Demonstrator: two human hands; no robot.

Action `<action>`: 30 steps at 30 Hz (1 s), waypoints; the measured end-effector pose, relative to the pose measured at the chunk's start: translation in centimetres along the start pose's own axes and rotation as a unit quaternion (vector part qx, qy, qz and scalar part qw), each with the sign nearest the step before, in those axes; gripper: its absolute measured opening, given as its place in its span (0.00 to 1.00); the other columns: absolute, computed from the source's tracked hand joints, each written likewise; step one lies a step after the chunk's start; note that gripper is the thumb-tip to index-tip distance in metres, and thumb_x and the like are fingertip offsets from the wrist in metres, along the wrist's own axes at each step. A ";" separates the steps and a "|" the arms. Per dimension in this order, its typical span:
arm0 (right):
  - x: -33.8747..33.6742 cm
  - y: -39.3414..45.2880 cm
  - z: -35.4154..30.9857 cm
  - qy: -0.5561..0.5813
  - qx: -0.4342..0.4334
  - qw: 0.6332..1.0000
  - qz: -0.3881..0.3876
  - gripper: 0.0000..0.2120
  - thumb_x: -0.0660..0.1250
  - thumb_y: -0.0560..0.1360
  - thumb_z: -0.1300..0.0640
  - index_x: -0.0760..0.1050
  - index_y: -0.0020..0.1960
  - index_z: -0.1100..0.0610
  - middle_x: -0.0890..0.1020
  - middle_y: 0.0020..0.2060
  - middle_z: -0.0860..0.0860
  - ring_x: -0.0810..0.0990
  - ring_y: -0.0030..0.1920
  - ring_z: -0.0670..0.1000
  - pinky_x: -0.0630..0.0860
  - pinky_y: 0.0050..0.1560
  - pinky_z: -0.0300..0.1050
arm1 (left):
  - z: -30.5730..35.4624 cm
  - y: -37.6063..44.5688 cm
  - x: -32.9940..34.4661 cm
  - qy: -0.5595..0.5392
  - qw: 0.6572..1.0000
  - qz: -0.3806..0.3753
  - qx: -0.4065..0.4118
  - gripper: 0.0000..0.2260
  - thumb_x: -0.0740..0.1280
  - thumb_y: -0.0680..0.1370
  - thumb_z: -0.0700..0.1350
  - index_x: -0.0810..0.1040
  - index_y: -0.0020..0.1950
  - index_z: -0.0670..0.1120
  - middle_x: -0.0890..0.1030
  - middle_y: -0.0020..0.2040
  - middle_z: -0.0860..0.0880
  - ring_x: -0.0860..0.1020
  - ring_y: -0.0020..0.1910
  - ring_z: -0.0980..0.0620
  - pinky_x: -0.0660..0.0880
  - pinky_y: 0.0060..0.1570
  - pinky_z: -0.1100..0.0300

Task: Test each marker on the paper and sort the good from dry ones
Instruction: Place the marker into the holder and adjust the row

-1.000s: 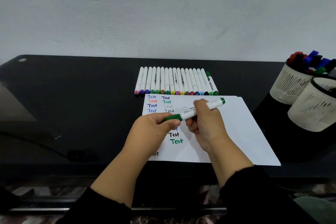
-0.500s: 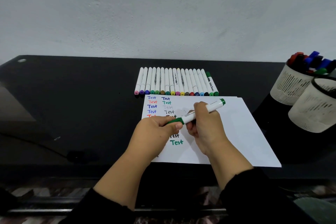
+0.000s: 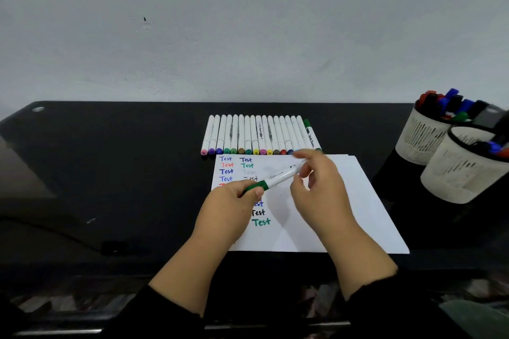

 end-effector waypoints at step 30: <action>-20.5 2.2 7.5 -0.067 -0.011 0.966 0.249 0.08 0.62 0.78 0.62 0.70 0.54 0.52 0.68 0.53 0.46 0.75 0.59 0.51 0.76 0.48 0.32 | 6.2 6.4 17.4 0.384 0.897 -0.106 0.193 0.28 0.53 0.80 0.58 0.54 0.77 0.48 0.53 0.77 0.52 0.53 0.75 0.51 0.54 0.72 0.54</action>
Point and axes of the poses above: each hand's wrist, its own y-axis towards the middle knuckle, its own x-axis out of the palm, z = x × y, the point moved 5 cm from there along y, towards the middle knuckle
